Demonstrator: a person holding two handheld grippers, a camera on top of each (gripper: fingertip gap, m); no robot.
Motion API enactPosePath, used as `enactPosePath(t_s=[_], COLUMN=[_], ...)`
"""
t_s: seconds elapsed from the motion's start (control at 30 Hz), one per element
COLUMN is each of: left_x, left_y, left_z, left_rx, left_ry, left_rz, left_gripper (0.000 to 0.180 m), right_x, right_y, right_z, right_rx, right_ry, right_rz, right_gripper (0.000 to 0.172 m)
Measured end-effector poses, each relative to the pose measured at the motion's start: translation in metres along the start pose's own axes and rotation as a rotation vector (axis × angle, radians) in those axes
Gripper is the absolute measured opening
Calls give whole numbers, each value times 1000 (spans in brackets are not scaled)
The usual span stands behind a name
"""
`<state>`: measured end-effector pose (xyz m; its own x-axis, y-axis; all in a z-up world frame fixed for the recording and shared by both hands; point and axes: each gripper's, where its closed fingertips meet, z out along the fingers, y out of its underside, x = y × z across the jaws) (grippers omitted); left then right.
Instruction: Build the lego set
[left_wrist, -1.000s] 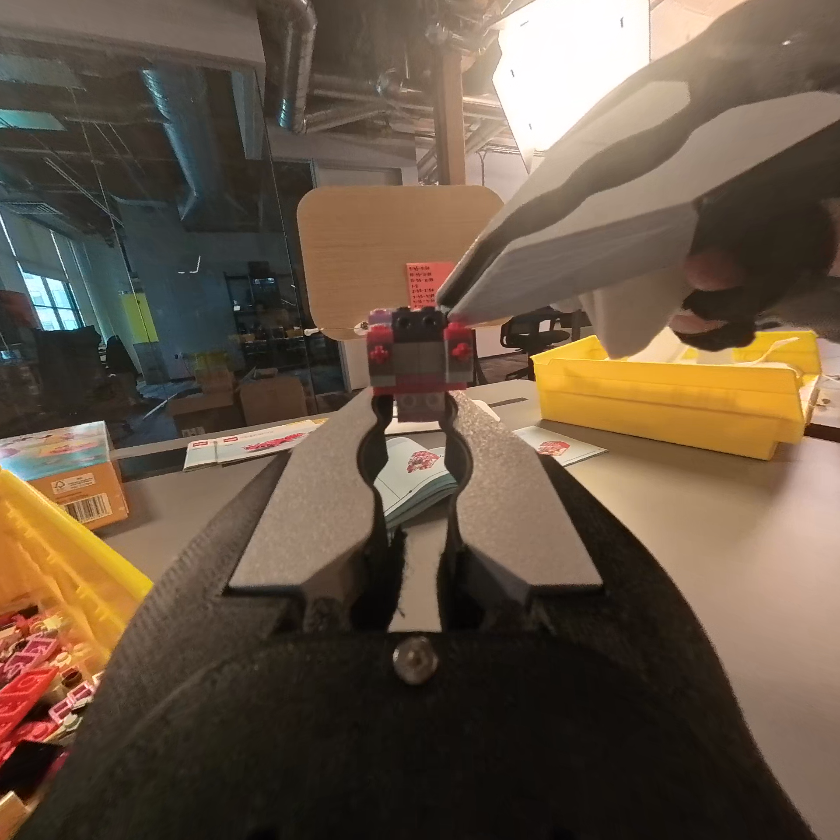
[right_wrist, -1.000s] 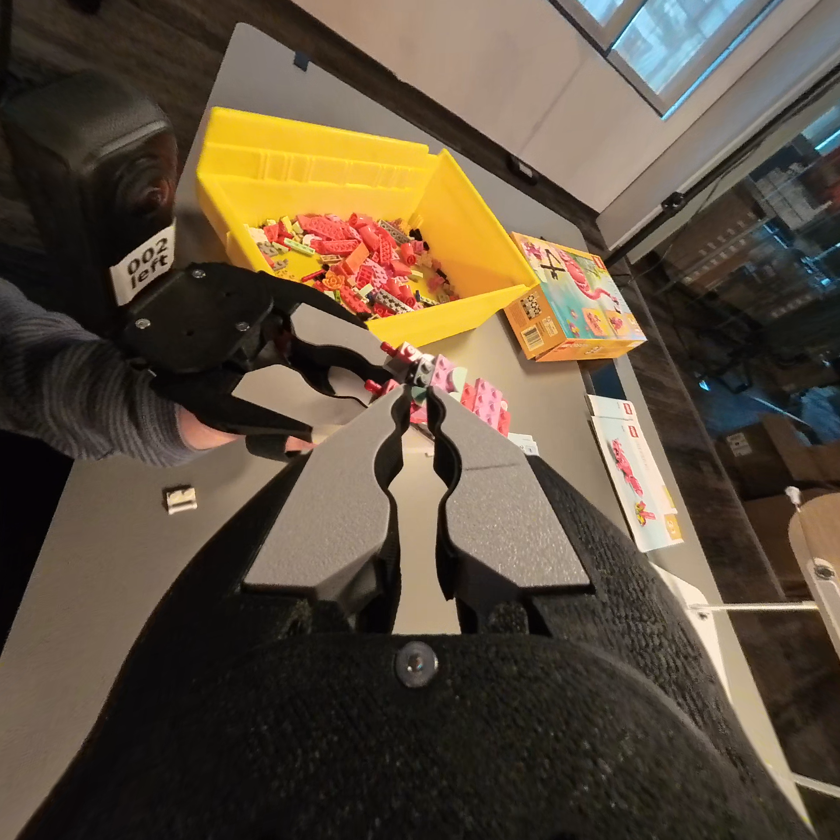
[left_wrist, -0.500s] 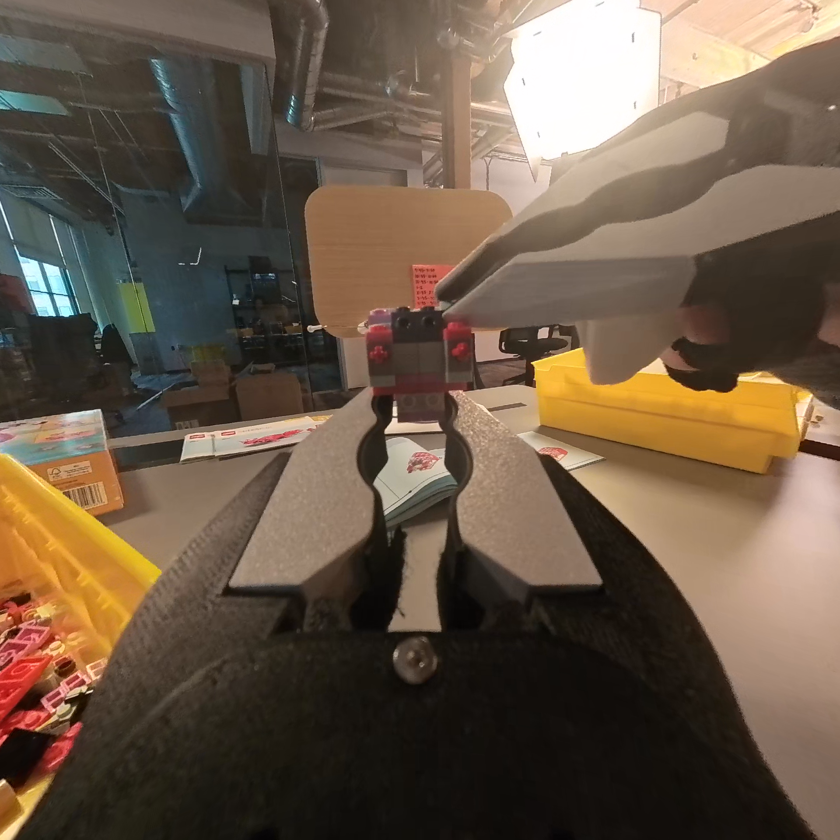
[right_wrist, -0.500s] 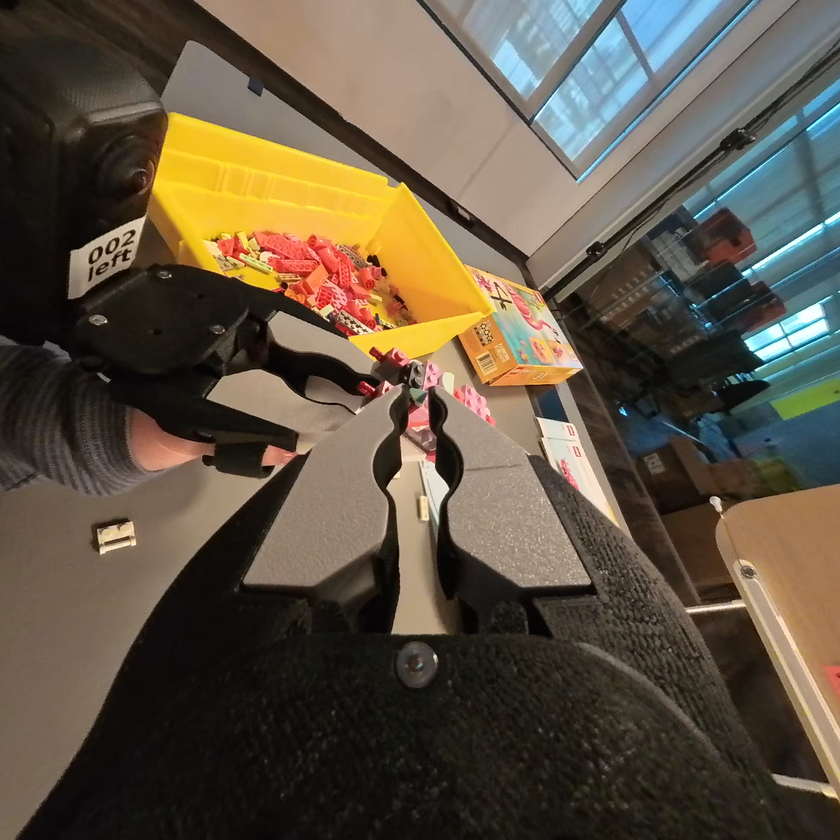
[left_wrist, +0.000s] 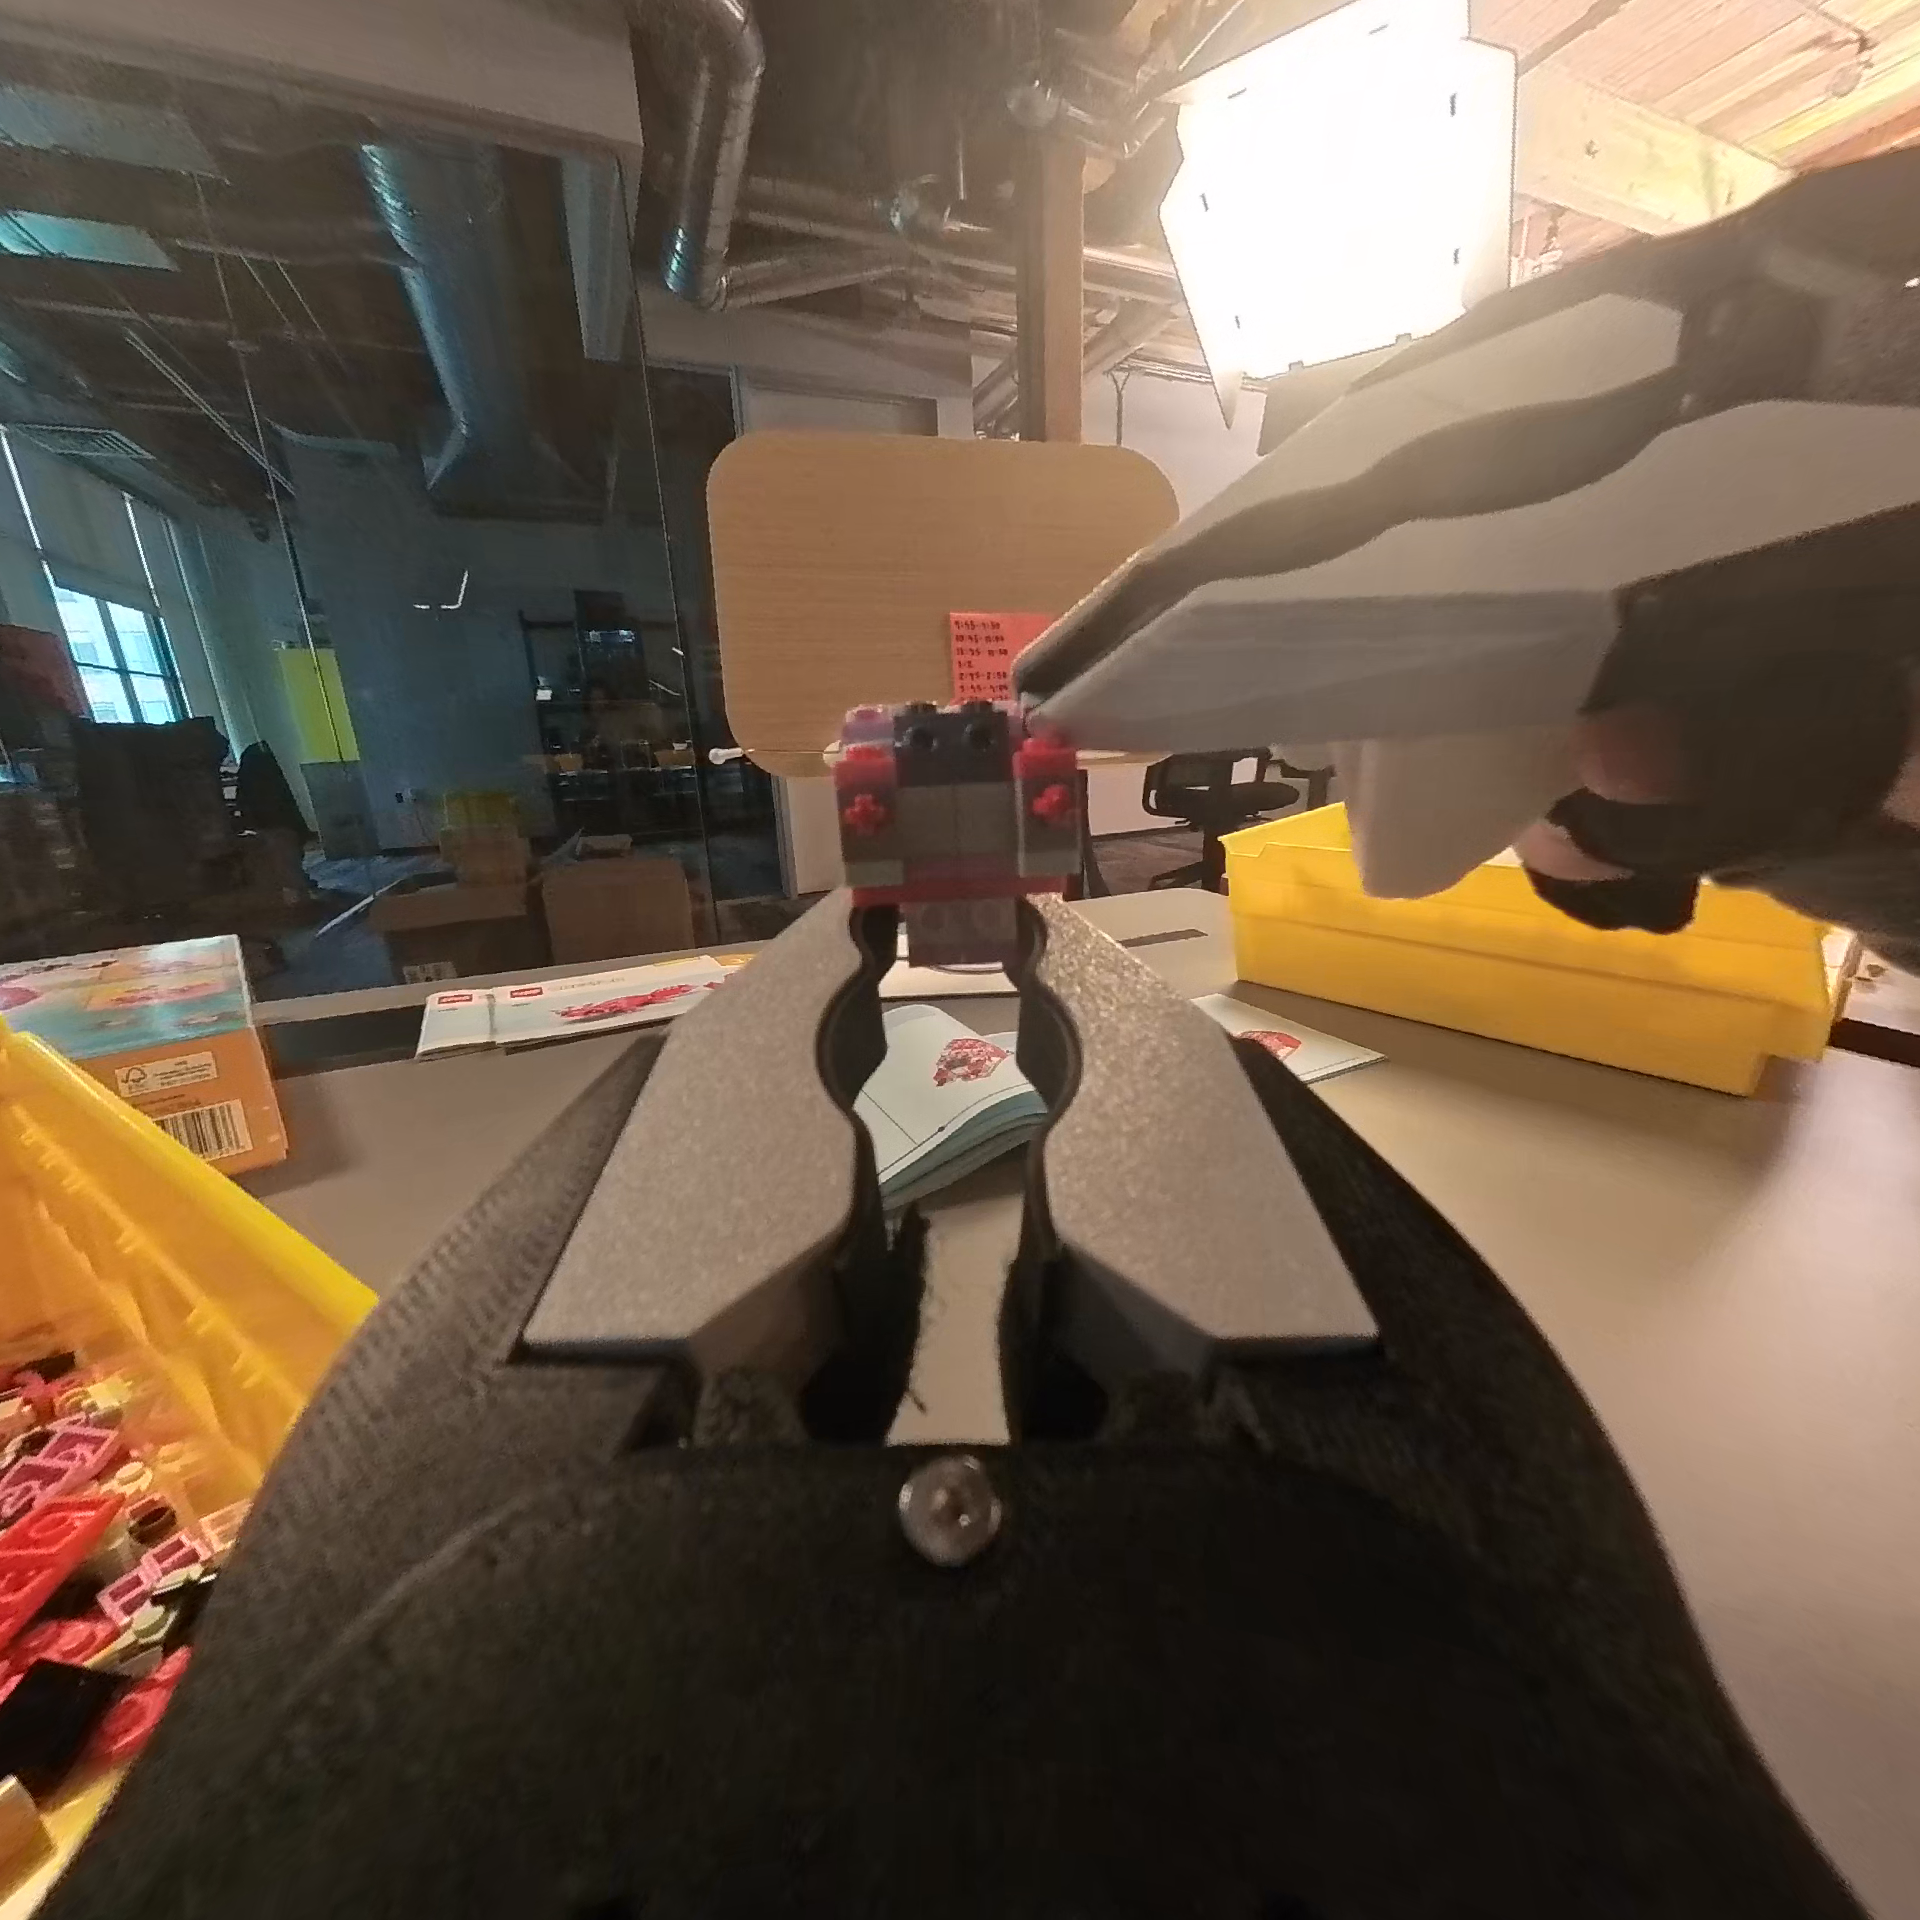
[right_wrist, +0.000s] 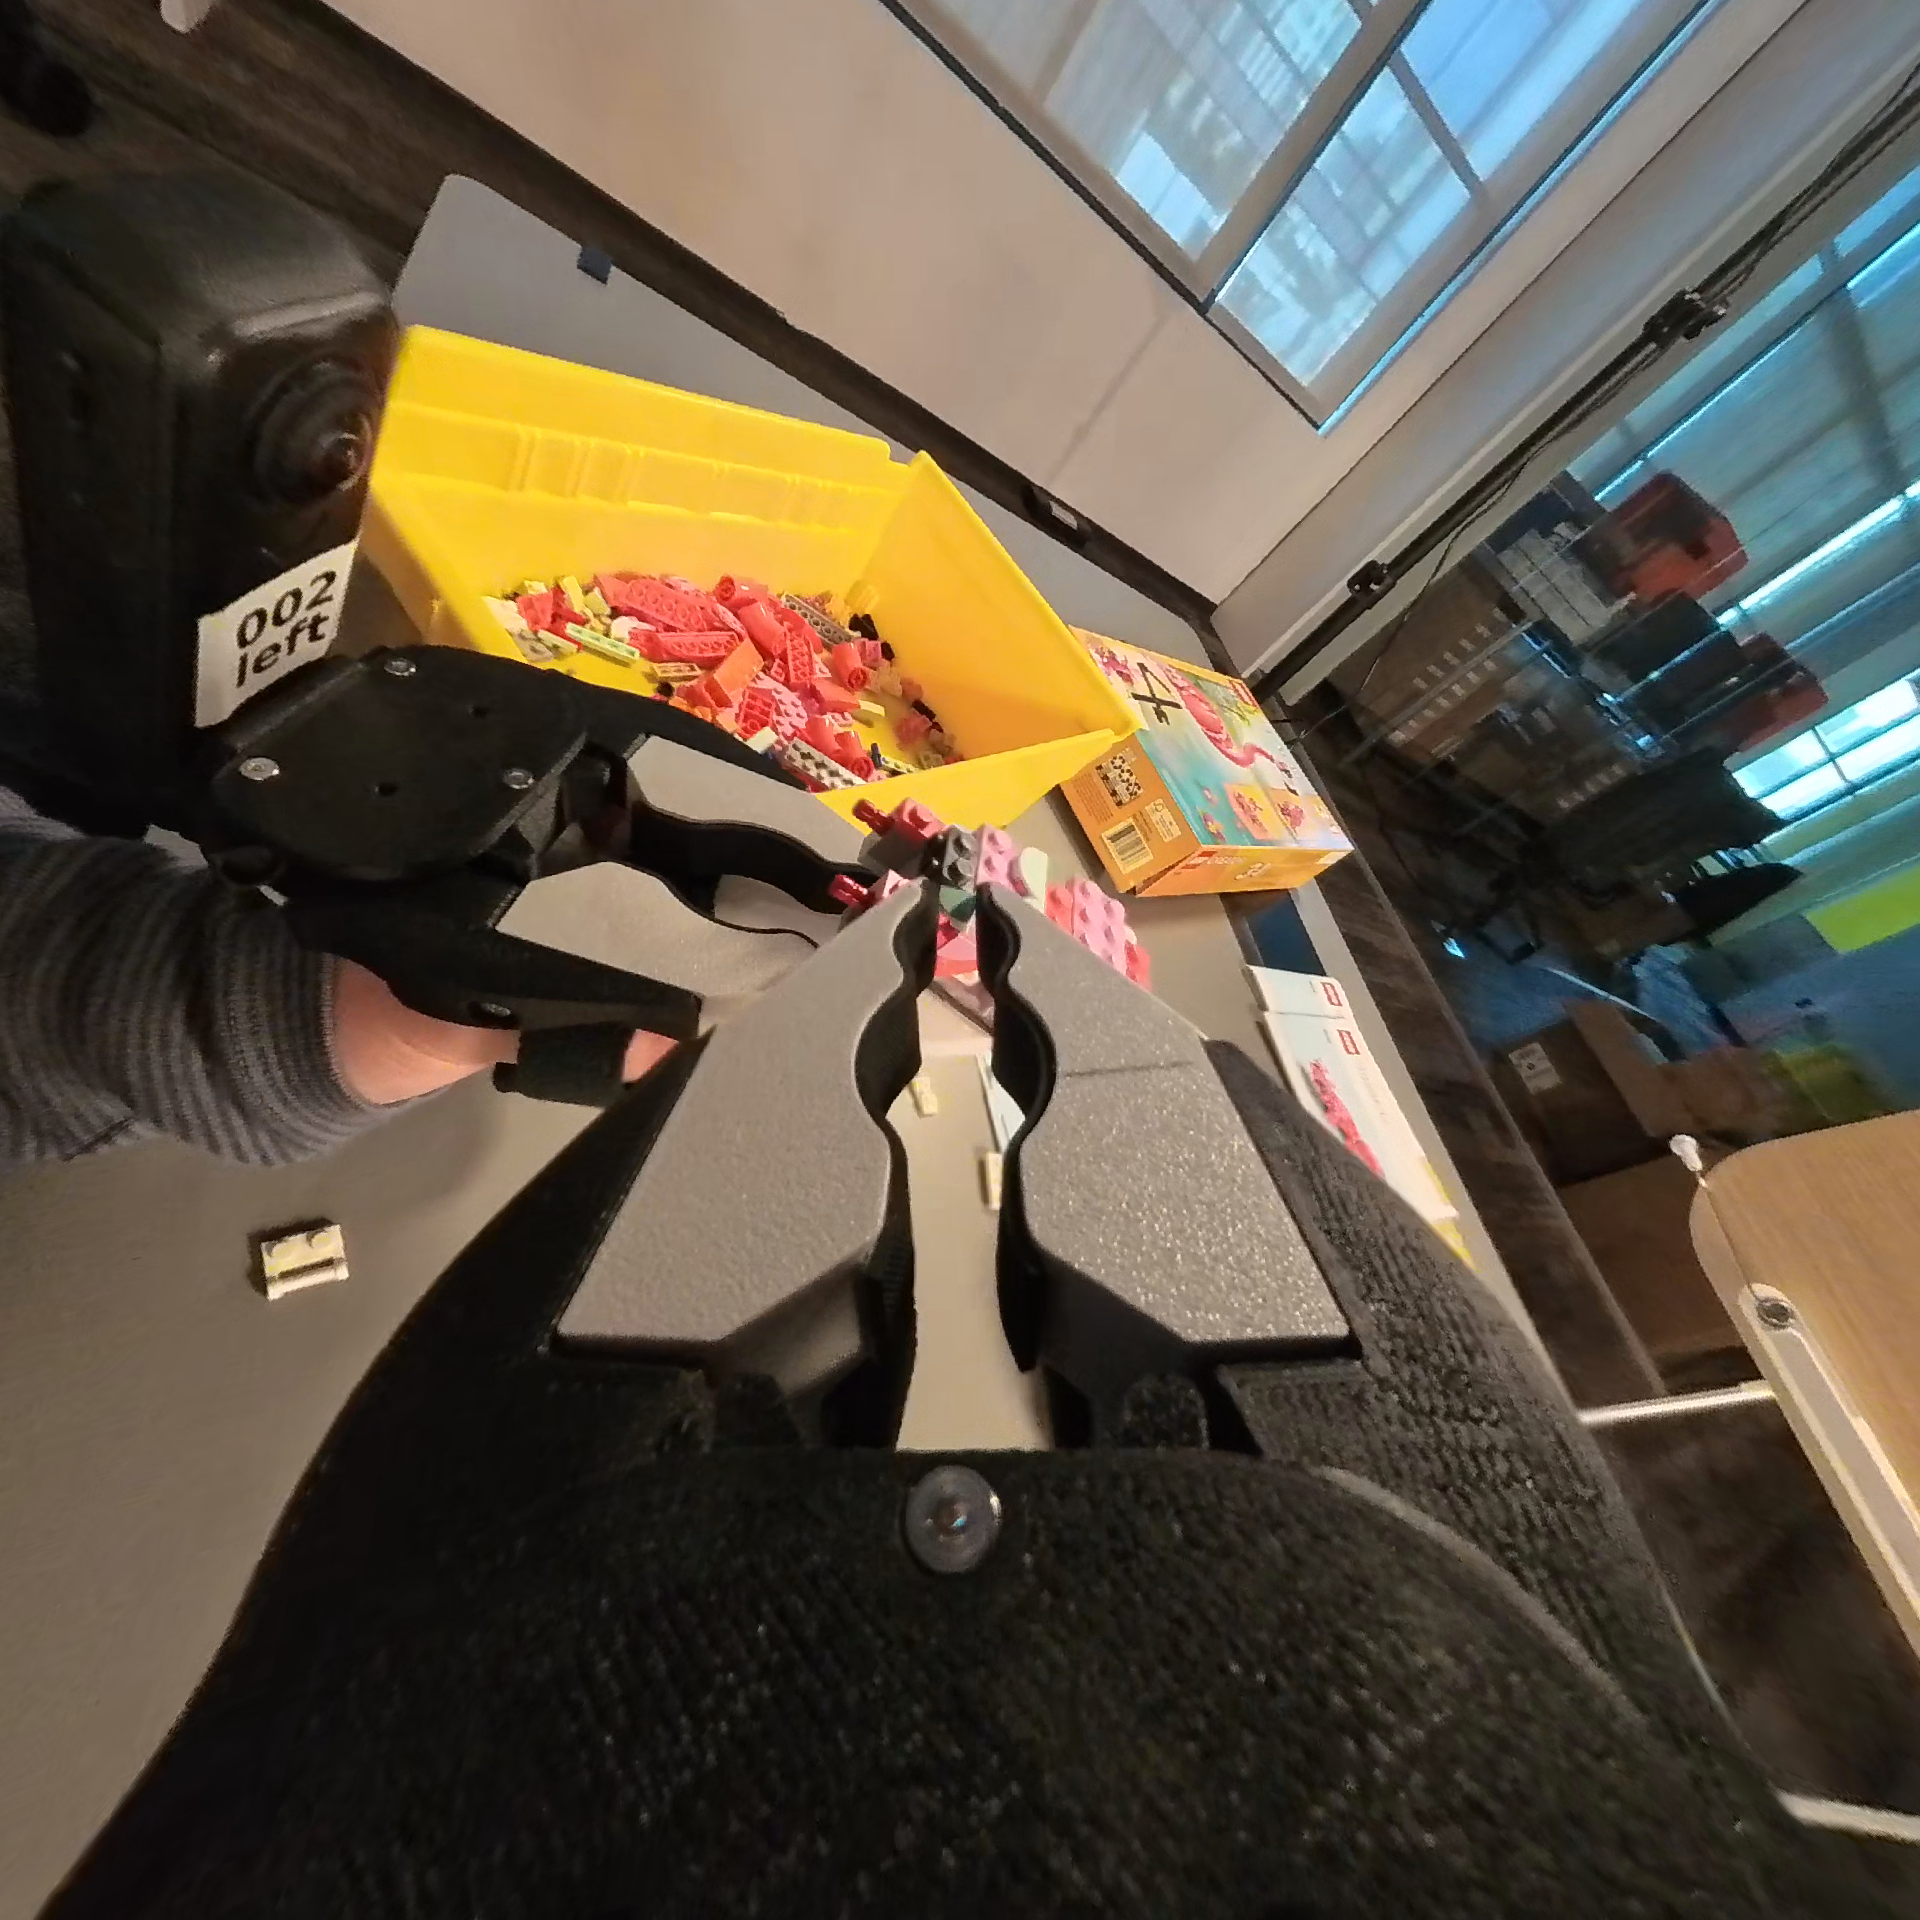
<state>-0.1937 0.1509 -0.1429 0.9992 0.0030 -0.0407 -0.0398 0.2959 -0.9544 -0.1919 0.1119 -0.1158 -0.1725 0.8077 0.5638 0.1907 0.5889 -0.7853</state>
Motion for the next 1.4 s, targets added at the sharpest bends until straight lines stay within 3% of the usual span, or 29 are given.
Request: enactPosePath(t_s=[0.37, 1.17, 1.4], left_x=[0, 1, -1], left_y=[-2, -2, -1], left_z=[-1, -1, 0], left_rx=[11, 10, 8], left_ry=[-5, -4, -5], left_rz=[18, 22, 3], left_gripper=[18, 18, 18], right_x=[-3, 0, 5], right_y=[-4, -1, -4], right_z=[-1, 1, -2], right_rx=[44, 31, 65], right_ry=[-41, -49, -18], right_rz=[116, 172, 143], right_gripper=[5, 7, 16])
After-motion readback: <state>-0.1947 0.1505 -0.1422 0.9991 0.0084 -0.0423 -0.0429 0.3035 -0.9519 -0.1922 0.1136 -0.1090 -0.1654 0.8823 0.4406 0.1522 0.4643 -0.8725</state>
